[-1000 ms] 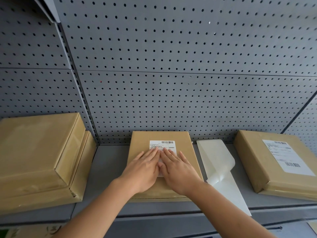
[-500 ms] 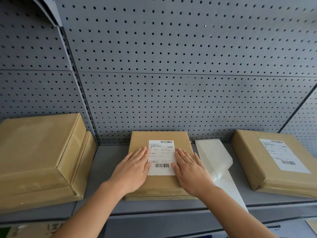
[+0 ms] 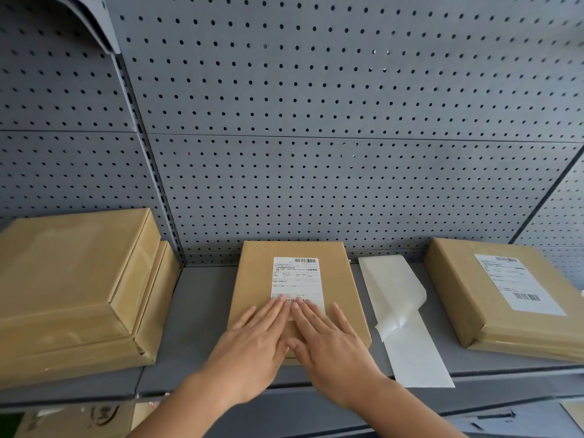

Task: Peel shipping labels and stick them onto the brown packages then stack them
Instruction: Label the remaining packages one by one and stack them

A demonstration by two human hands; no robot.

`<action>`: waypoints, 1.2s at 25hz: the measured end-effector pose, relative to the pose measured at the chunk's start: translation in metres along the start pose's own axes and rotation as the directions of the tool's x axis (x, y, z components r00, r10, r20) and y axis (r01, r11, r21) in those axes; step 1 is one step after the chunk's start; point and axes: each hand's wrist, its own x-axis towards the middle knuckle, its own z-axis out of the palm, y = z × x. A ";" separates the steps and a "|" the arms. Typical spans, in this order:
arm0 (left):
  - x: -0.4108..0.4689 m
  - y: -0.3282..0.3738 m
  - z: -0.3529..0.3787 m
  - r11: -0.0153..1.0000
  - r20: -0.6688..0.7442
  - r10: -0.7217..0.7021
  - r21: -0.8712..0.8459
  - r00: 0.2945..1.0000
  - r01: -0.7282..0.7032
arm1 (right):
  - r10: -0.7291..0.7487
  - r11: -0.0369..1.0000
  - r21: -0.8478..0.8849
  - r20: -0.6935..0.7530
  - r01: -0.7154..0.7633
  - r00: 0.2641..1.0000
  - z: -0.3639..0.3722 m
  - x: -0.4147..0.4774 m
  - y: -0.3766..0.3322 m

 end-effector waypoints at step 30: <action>-0.017 -0.005 0.006 -0.028 0.245 -0.547 -0.961 0.800 0.276 | 0.509 0.087 0.894 0.339 -0.439 0.791 -0.018 -0.016 0.040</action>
